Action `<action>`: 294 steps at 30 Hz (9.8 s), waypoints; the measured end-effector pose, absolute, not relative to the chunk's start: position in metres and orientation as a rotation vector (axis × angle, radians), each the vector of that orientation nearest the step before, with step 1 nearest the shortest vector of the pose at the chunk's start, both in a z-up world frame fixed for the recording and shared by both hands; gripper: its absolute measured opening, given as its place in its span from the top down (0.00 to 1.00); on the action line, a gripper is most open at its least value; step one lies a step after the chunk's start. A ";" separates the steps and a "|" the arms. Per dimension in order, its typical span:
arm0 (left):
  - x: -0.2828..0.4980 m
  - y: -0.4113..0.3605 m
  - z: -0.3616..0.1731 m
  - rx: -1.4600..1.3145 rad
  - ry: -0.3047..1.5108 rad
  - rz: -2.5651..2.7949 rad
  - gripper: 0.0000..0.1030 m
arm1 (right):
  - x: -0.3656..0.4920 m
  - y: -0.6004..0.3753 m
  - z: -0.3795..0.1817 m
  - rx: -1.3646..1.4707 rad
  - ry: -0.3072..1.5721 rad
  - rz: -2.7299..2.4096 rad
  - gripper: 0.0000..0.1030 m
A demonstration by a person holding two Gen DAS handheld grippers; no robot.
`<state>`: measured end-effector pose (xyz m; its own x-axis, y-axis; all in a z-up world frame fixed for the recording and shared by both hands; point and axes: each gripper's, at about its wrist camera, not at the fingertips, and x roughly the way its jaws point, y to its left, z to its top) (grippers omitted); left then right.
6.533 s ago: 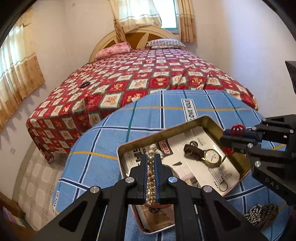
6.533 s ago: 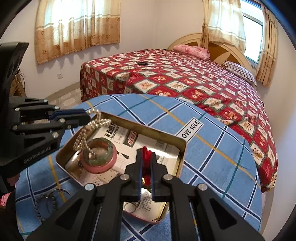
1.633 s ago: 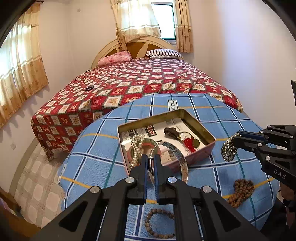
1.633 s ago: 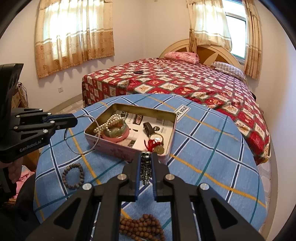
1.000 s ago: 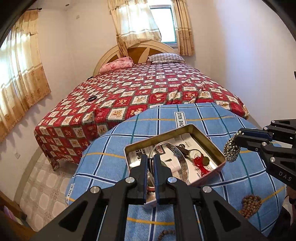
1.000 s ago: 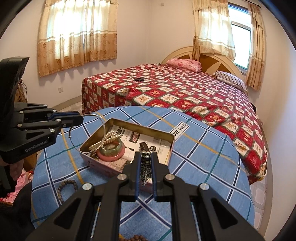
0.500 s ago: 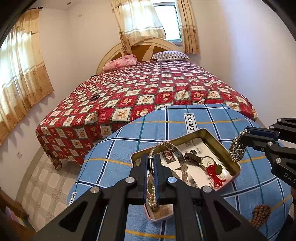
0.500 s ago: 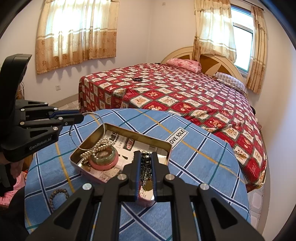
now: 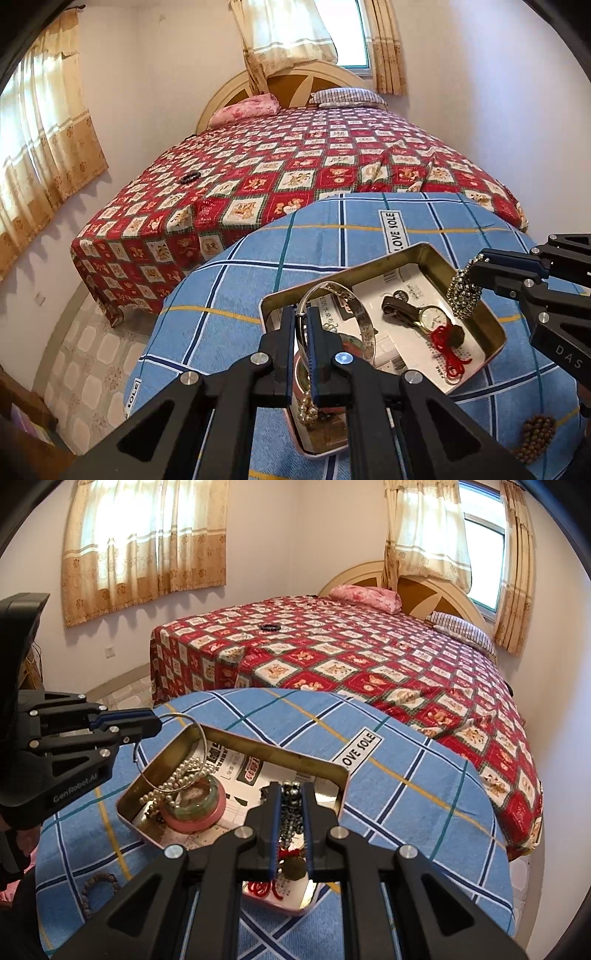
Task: Organize jewelry
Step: 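Carry the silver bangle and gold bead strand into the pink tin with both tools, then open the left tool to drop the bangle while the right tool releases the gold beads, then move both tools back toward the wooden bead bracelet and brown prayer beads, then grasp the wooden bead bracelet with the left tool while the right tool grasps the brown prayer beads, then carry the wooden bead bracelet and brown prayer beads into the pink tin with both tools, then open both tools to release the bracelet and prayer beads into the tin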
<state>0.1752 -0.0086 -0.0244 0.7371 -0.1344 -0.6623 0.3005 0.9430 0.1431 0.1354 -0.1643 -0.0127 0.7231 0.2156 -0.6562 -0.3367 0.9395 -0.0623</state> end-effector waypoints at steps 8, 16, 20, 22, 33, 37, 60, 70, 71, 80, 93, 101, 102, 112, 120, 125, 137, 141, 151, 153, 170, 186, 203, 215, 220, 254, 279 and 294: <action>0.183 -0.010 -0.036 0.252 0.734 -0.239 0.95 | 0.145 -0.163 -0.026 -0.176 0.734 0.298 0.88; 0.189 -0.011 -0.046 0.259 0.757 -0.238 0.95 | 0.152 -0.163 -0.035 -0.176 0.760 0.285 0.88; 0.191 -0.009 -0.049 0.263 0.763 -0.233 0.95 | 0.156 -0.165 -0.040 -0.169 0.776 0.280 0.88; 0.191 -0.009 -0.050 0.265 0.763 -0.234 0.94 | 0.156 -0.166 -0.043 -0.169 0.785 0.278 0.88; 0.193 -0.009 -0.053 0.273 0.768 -0.235 0.94 | 0.159 -0.167 -0.049 -0.174 0.796 0.265 0.88; 0.194 -0.016 -0.055 0.294 0.772 -0.240 0.93 | 0.159 -0.167 -0.048 -0.174 0.783 0.254 0.87; 0.176 -0.015 -0.045 0.286 0.726 -0.217 0.28 | 0.140 -0.187 -0.045 -0.146 0.776 0.196 0.38; 0.154 0.002 -0.045 0.245 0.745 -0.204 0.28 | 0.120 -0.189 -0.044 -0.150 0.788 0.199 0.37; 0.151 0.005 -0.045 0.244 0.748 -0.202 0.28 | 0.118 -0.189 -0.045 -0.151 0.793 0.198 0.38; 0.115 0.022 -0.057 0.249 0.791 -0.207 0.28 | 0.083 -0.195 -0.049 -0.139 0.807 0.205 0.34; 0.046 0.022 -0.088 0.321 0.849 -0.227 0.28 | 0.018 -0.201 -0.067 -0.164 0.873 0.236 0.34; 0.032 0.018 -0.109 0.336 0.889 -0.226 0.28 | -0.005 -0.197 -0.075 -0.194 0.901 0.291 0.31; 0.032 0.019 -0.109 0.333 0.888 -0.223 0.28 | -0.005 -0.197 -0.076 -0.196 0.903 0.293 0.31; 0.050 0.017 -0.113 0.295 0.875 -0.203 0.28 | 0.009 -0.191 -0.092 -0.142 0.905 0.268 0.31; 0.070 0.013 -0.113 0.259 0.871 -0.204 0.41 | 0.032 -0.194 -0.089 -0.084 0.902 0.212 0.43; 0.068 0.008 -0.113 0.255 0.877 -0.260 0.73 | 0.030 -0.193 -0.089 -0.083 0.894 0.223 0.55; 0.063 0.003 -0.102 0.243 0.859 -0.311 0.93 | 0.024 -0.185 -0.084 -0.107 0.862 0.248 0.77; 0.061 0.002 -0.091 0.246 0.826 -0.311 0.93 | 0.023 -0.183 -0.081 -0.106 0.849 0.256 0.78; 0.057 -0.001 -0.066 0.247 0.766 -0.303 0.93 | 0.020 -0.182 -0.062 -0.094 0.795 0.260 0.78; 0.056 -0.001 -0.062 0.247 0.755 -0.300 0.93 | 0.021 -0.183 -0.059 -0.090 0.784 0.256 0.78; 0.072 0.003 -0.023 0.225 0.676 -0.281 0.93 | 0.034 -0.180 -0.035 -0.100 0.721 0.258 0.77; 0.092 0.003 -0.005 0.213 0.645 -0.267 0.93 | 0.046 -0.182 -0.021 -0.115 0.689 0.253 0.78; 0.125 0.001 -0.005 0.219 0.651 -0.248 0.93 | 0.077 -0.181 -0.010 -0.117 0.681 0.263 0.77; 0.146 0.000 -0.011 0.232 0.664 -0.232 0.93 | 0.097 -0.173 -0.011 -0.129 0.686 0.263 0.77; 0.152 -0.001 -0.014 0.231 0.667 -0.224 0.93 | 0.104 -0.170 -0.011 -0.126 0.688 0.262 0.77; 0.185 -0.014 -0.048 0.257 0.734 -0.208 0.93 | 0.143 -0.161 -0.037 -0.116 0.751 0.238 0.77; 0.181 -0.011 -0.055 0.232 0.751 -0.237 0.92 | 0.145 -0.152 -0.052 -0.152 0.784 0.237 0.77; 0.130 0.012 -0.024 0.179 0.621 -0.182 0.16 | 0.106 -0.164 -0.029 -0.132 0.701 0.178 0.42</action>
